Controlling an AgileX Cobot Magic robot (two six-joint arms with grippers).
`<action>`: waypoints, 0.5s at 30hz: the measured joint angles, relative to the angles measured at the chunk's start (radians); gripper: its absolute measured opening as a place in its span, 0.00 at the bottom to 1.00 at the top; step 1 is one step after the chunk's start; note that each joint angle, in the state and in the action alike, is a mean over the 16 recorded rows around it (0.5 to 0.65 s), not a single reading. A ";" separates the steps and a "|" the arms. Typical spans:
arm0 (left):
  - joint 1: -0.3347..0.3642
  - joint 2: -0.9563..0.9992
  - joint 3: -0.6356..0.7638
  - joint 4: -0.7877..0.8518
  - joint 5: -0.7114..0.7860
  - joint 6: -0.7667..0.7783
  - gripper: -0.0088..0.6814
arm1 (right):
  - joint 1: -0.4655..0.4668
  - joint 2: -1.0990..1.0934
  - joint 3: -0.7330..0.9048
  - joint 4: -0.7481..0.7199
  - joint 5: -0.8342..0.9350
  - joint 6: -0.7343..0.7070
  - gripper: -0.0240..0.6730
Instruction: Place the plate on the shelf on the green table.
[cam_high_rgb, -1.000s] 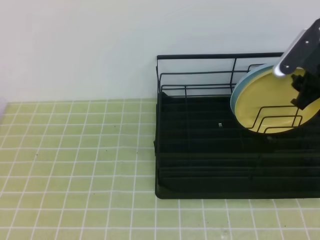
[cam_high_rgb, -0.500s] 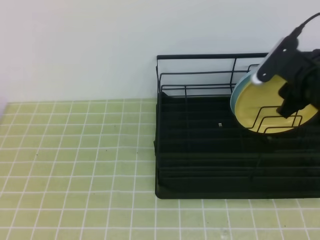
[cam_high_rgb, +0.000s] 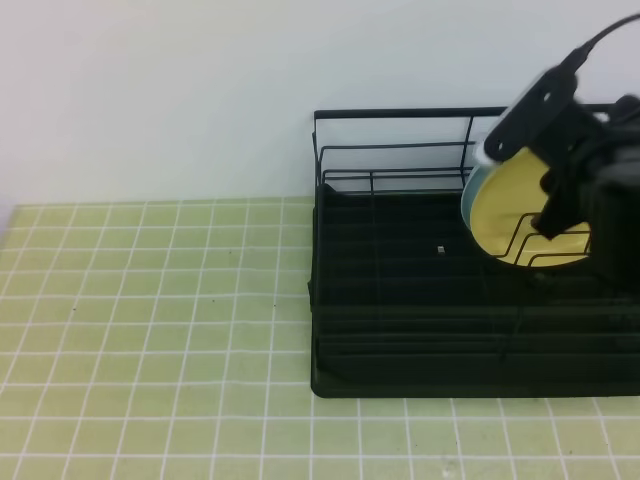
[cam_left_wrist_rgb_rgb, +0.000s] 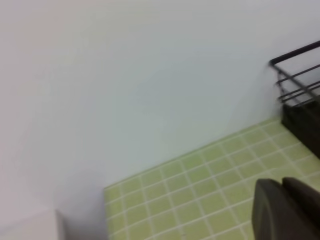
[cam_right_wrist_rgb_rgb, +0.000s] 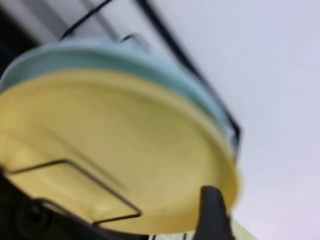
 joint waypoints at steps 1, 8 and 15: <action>0.000 -0.003 0.007 0.020 0.000 -0.019 0.01 | 0.013 -0.020 0.000 0.000 -0.020 0.019 0.64; 0.000 -0.069 0.064 0.164 -0.001 -0.172 0.01 | 0.121 -0.211 0.000 0.000 -0.169 0.155 0.58; 0.000 -0.229 0.111 0.226 -0.001 -0.276 0.01 | 0.325 -0.445 0.010 0.000 -0.318 0.266 0.52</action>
